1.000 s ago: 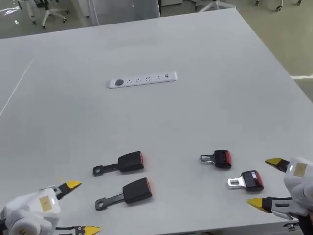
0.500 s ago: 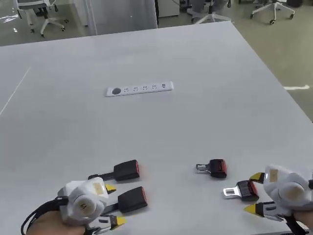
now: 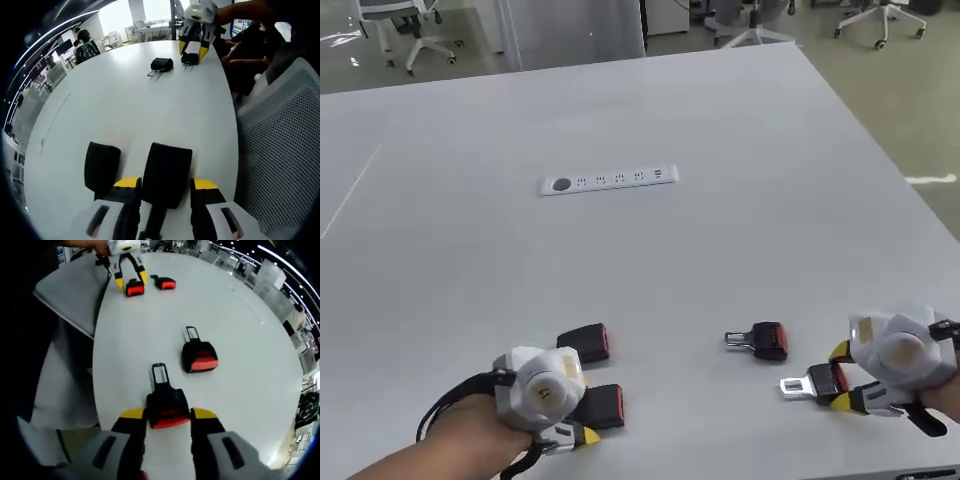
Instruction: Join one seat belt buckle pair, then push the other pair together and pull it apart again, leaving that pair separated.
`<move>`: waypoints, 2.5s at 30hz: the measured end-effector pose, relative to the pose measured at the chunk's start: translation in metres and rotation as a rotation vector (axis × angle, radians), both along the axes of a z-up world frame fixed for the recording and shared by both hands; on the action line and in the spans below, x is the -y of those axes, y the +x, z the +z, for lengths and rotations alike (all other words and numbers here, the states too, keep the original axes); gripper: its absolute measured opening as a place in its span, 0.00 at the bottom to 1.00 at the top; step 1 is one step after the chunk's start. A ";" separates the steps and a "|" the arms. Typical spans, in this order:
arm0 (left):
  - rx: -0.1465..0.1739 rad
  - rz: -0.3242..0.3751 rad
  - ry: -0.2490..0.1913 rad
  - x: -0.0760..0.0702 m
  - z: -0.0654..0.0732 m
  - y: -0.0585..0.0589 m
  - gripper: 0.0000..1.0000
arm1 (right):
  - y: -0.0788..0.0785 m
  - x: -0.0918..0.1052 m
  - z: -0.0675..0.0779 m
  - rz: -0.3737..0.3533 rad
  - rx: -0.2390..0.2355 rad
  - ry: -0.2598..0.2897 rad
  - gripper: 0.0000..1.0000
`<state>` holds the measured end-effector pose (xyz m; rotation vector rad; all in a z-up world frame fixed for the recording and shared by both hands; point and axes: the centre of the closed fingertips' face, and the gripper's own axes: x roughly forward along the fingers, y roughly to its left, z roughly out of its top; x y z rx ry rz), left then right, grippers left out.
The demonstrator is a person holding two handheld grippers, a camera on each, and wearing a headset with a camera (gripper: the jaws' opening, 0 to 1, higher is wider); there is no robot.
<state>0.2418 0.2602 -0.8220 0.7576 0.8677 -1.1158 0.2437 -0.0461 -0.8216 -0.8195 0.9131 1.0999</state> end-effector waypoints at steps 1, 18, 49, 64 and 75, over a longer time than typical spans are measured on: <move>-0.001 -0.006 0.006 0.000 0.000 0.000 0.37 | 0.000 0.000 -0.002 0.010 -0.003 -0.010 0.34; -0.008 -0.219 0.099 0.000 -0.003 -0.003 0.33 | -0.003 0.006 -0.008 0.093 -0.079 -0.071 0.33; -0.045 -0.190 0.107 0.000 -0.006 -0.004 0.33 | -0.003 0.003 -0.011 0.144 -0.128 -0.176 0.34; -0.059 -0.184 0.119 -0.001 -0.007 -0.004 0.33 | -0.003 0.003 -0.012 0.139 -0.136 -0.226 0.34; -0.071 -0.188 0.115 -0.001 -0.007 -0.004 0.33 | -0.003 0.003 -0.012 0.138 -0.140 -0.226 0.35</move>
